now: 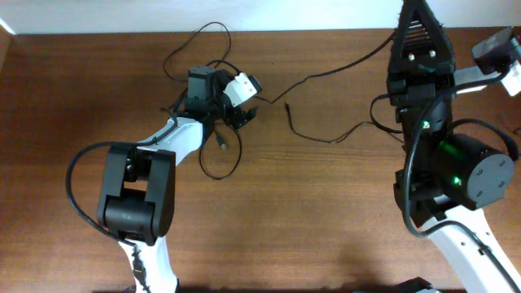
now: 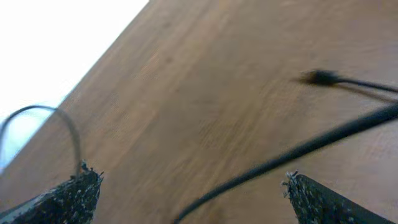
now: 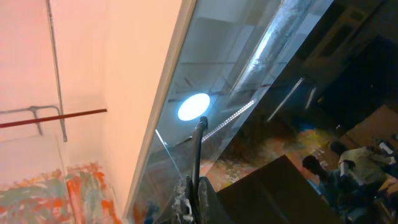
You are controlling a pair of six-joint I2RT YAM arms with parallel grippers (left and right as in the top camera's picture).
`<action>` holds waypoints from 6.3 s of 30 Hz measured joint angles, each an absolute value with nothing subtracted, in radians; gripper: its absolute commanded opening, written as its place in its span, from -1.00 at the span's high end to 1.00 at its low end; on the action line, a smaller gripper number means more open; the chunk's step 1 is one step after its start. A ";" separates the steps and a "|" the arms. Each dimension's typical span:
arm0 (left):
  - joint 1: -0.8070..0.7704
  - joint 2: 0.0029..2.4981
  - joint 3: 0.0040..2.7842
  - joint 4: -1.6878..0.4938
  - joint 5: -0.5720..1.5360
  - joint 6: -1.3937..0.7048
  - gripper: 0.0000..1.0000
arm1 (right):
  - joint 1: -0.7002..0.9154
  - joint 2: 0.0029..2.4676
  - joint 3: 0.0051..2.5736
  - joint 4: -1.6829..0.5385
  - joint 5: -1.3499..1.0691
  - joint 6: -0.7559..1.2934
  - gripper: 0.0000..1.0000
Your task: Untangle cables
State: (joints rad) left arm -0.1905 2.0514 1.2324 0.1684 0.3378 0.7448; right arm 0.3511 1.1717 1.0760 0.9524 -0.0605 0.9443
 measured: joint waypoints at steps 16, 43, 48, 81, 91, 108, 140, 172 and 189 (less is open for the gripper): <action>-0.189 2.209 1.232 0.444 -0.071 0.631 -0.99 | 0.351 1.172 1.076 0.939 -0.096 0.961 0.92; -0.080 1.715 1.229 0.039 -0.270 0.583 1.00 | 0.349 1.185 1.075 0.542 0.334 0.466 0.92; -0.005 1.544 1.230 -0.069 -0.279 0.646 1.00 | 0.280 1.243 1.075 0.439 0.398 0.396 0.92; -0.479 1.694 1.232 -0.273 0.270 0.688 1.00 | -0.601 1.526 1.075 0.257 0.271 0.367 0.92; -0.640 1.713 1.233 -0.424 0.284 0.688 1.00 | -0.798 1.526 1.076 0.094 0.264 0.367 0.92; -0.656 1.840 1.232 -0.521 0.308 0.688 1.00 | -0.950 1.527 1.076 0.036 0.264 0.366 0.92; -0.656 1.840 1.232 -0.543 0.319 0.673 -0.99 | -0.952 1.610 1.076 0.023 0.268 0.315 -0.61; 0.189 1.812 1.232 -0.369 0.222 0.281 -0.99 | 0.196 1.551 1.083 -0.149 -0.082 0.004 -0.96; 0.387 1.811 1.232 -0.346 0.211 0.185 -0.99 | 0.693 1.909 1.083 -0.042 -0.023 -0.042 -0.98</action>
State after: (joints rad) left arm 0.3866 1.8114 1.2324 -0.3462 0.2111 0.1852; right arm 0.6933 1.9087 1.0828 -0.0422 -0.0235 -0.0418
